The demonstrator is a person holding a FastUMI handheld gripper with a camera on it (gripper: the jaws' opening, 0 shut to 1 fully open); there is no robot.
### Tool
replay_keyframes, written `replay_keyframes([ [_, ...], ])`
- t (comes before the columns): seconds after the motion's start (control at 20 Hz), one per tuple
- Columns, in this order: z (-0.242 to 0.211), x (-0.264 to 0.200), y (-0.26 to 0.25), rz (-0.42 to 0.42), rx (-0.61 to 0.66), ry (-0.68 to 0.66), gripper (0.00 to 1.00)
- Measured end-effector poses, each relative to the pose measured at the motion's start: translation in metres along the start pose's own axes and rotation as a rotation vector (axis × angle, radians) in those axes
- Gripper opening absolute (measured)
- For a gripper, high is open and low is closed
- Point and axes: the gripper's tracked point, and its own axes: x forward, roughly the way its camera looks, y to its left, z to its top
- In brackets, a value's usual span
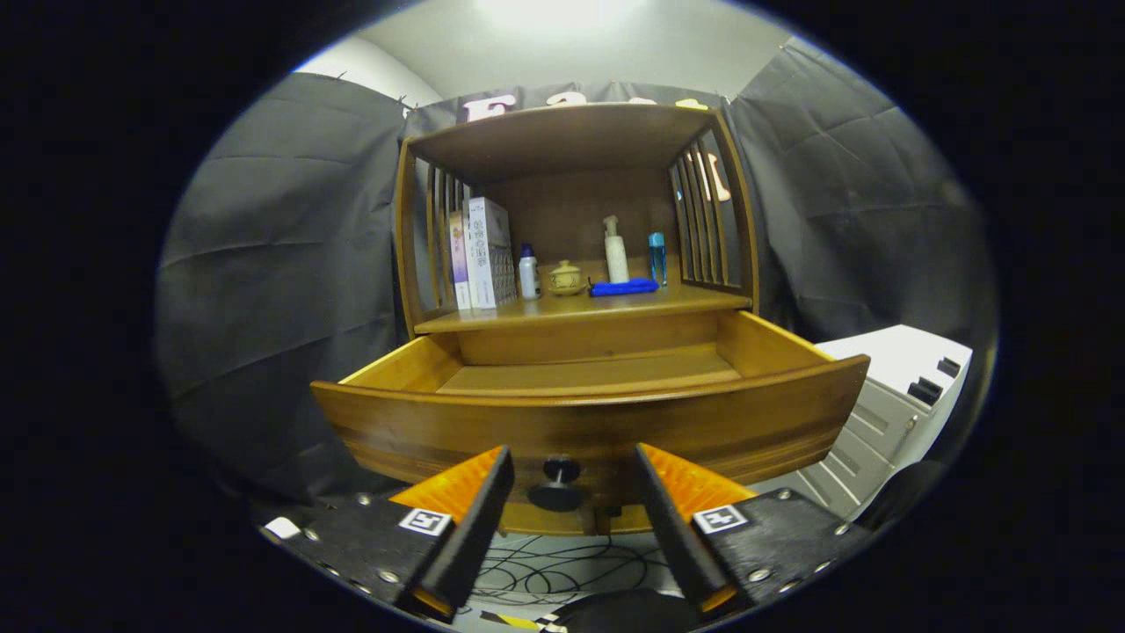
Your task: Pull open the drawer, take out the items inside it, and place them on the countertop above the cabinet.
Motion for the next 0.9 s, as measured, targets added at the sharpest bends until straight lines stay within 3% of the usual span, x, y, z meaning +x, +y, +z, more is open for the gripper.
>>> replay_keyframes([
  [0.05, 0.01, 0.003, -0.001, -0.007, -0.018, -0.009, 0.92],
  [0.1, 0.022, 0.006, -0.003, -0.014, -0.041, -0.023, 0.94],
  [0.25, 0.054, 0.02, -0.005, -0.038, -0.071, -0.062, 0.95],
  [0.45, 0.068, 0.058, -0.005, -0.061, -0.084, -0.02, 0.94],
  [0.9, 0.036, 0.131, -0.025, -0.146, -0.049, 0.229, 0.94],
])
